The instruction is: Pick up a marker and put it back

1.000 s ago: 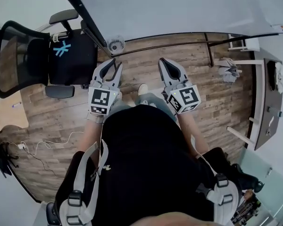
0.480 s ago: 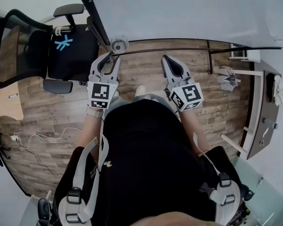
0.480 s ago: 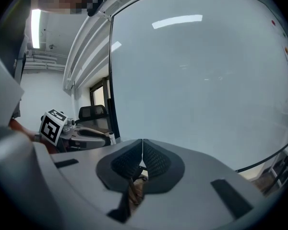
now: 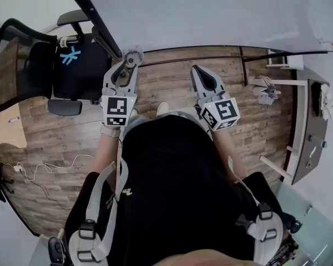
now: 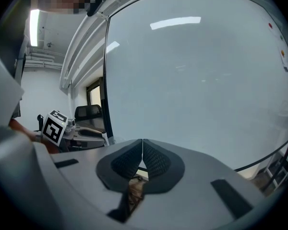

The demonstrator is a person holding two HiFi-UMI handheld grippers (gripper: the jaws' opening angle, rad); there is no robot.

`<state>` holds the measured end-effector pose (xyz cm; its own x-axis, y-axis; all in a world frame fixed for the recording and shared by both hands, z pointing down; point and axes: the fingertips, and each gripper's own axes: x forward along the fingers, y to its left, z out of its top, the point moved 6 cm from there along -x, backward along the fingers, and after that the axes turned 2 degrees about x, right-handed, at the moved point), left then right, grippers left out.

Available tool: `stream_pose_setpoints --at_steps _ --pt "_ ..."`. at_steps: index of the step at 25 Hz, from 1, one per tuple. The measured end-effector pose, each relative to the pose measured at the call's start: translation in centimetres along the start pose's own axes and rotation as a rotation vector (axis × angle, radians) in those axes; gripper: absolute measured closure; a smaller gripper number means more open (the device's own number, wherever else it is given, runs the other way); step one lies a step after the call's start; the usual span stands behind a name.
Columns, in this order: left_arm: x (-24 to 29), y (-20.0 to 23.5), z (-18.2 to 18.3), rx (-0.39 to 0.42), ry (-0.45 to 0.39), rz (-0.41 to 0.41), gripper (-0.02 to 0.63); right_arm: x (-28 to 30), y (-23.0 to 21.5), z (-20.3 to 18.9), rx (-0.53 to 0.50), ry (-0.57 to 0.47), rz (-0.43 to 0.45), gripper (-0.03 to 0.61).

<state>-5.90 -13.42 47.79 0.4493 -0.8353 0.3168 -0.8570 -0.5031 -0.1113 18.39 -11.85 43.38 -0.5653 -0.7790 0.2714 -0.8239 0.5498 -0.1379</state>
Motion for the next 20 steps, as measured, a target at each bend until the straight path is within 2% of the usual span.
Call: stream_pose_setpoints --at_steps 8,12,20 --pt "1.1 0.0 0.2 0.005 0.015 0.026 0.496 -0.7 -1.0 0.0 0.002 -0.004 -0.025 0.563" --pt "1.2 0.0 0.2 0.007 0.018 0.037 0.536 -1.0 -1.2 -0.1 0.005 -0.005 -0.032 0.563" --pt "1.2 0.2 0.7 0.001 0.026 0.041 0.538 -1.2 -1.6 0.2 0.002 -0.011 -0.031 0.563"
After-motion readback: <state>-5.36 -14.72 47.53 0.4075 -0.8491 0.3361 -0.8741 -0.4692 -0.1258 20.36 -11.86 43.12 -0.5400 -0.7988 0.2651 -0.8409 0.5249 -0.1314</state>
